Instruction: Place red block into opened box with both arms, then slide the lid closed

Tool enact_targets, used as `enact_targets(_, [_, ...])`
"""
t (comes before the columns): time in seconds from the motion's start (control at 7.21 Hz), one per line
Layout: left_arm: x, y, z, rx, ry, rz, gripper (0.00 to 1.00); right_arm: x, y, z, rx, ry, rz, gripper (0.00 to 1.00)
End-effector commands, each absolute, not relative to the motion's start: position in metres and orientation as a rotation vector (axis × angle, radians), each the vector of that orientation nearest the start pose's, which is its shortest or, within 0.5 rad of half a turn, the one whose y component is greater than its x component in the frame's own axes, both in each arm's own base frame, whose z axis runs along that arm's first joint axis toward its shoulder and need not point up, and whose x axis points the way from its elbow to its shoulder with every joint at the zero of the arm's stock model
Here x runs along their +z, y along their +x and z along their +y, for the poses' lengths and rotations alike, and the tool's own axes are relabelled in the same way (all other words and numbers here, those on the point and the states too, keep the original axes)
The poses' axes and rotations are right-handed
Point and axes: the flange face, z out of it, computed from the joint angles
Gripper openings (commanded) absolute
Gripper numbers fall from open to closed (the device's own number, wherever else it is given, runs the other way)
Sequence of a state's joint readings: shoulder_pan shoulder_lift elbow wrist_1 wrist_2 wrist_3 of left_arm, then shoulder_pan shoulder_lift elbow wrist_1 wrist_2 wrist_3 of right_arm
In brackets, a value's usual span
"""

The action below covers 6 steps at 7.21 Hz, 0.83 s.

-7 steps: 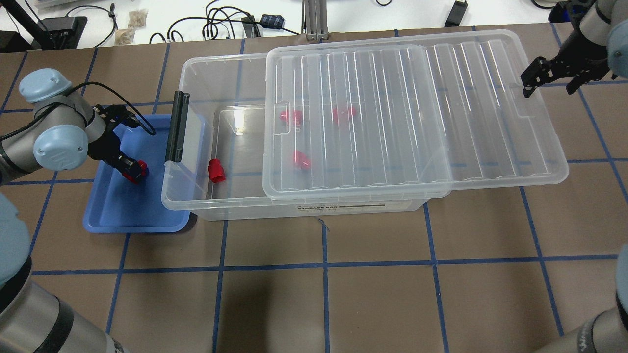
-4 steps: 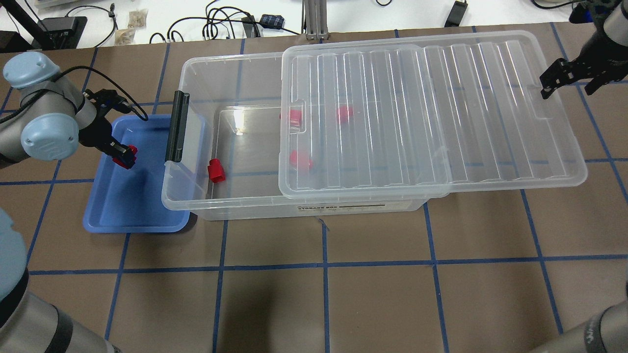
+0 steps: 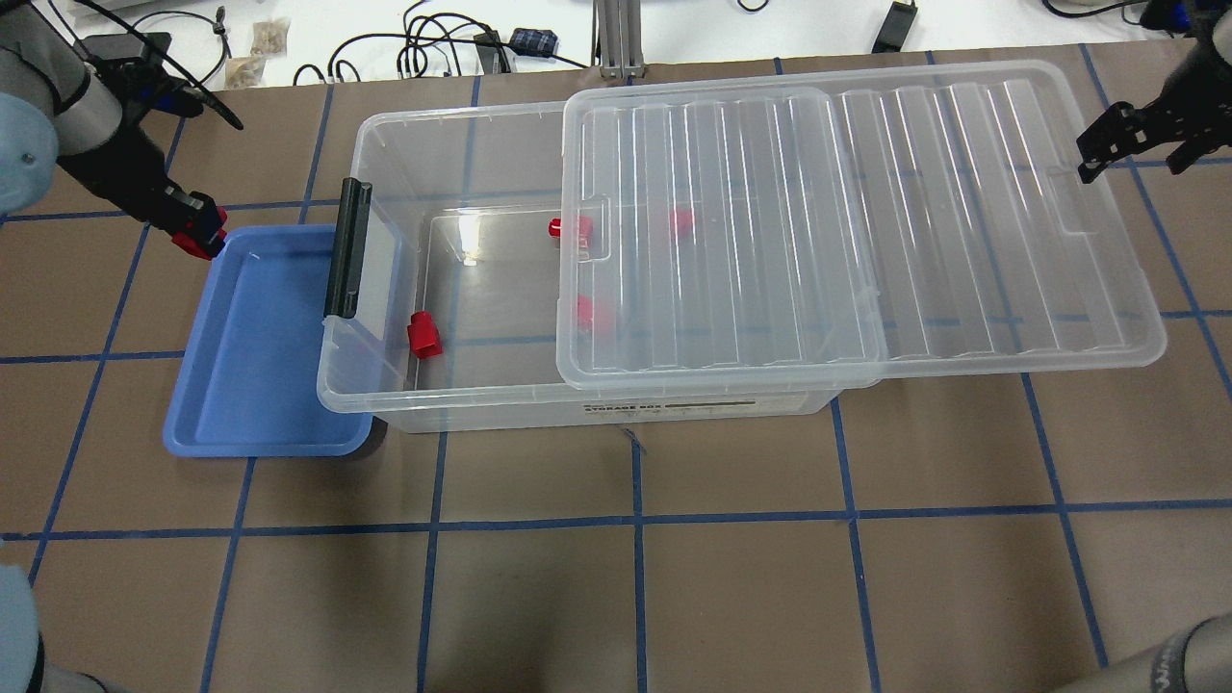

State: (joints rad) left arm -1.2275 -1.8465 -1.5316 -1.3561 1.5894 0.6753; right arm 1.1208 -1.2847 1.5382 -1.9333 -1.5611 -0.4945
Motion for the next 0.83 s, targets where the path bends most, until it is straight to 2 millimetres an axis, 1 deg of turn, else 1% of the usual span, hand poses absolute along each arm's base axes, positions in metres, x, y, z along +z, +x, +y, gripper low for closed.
enact_targets(0.0, [0.435, -0.004, -0.597, 0.032, 0.341, 3.110, 0.00, 0.442, -0.112, -0.603, -0.151, -0.108, 3.169, 1.00])
enact_targets(0.14, [0.434, -0.042, -0.594, 0.025, 0.252, 3.138, 0.00, 0.481, -0.083, -0.592, -0.110, -0.078, 3.159, 1.00])
enact_targets(0.28, [0.425, -0.078, -0.593, 0.038, 0.159, 3.215, 0.00, 0.501, -0.062, -0.579, -0.076, -0.037, 3.148, 1.00])
enact_targets(0.42, [0.413, -0.105, -0.594, 0.069, 0.059, 3.233, 0.00, 0.520, -0.029, -0.561, -0.085, 0.009, 3.147, 1.00])
enact_targets(0.55, [0.402, -0.132, -0.591, 0.096, 0.032, 3.261, 0.00, 0.533, 0.013, -0.549, -0.114, 0.086, 3.143, 1.00])
enact_targets(0.69, [0.381, -0.148, -0.585, 0.128, -0.007, 3.260, 0.00, 0.537, 0.059, -0.542, -0.126, 0.108, 3.138, 1.00])
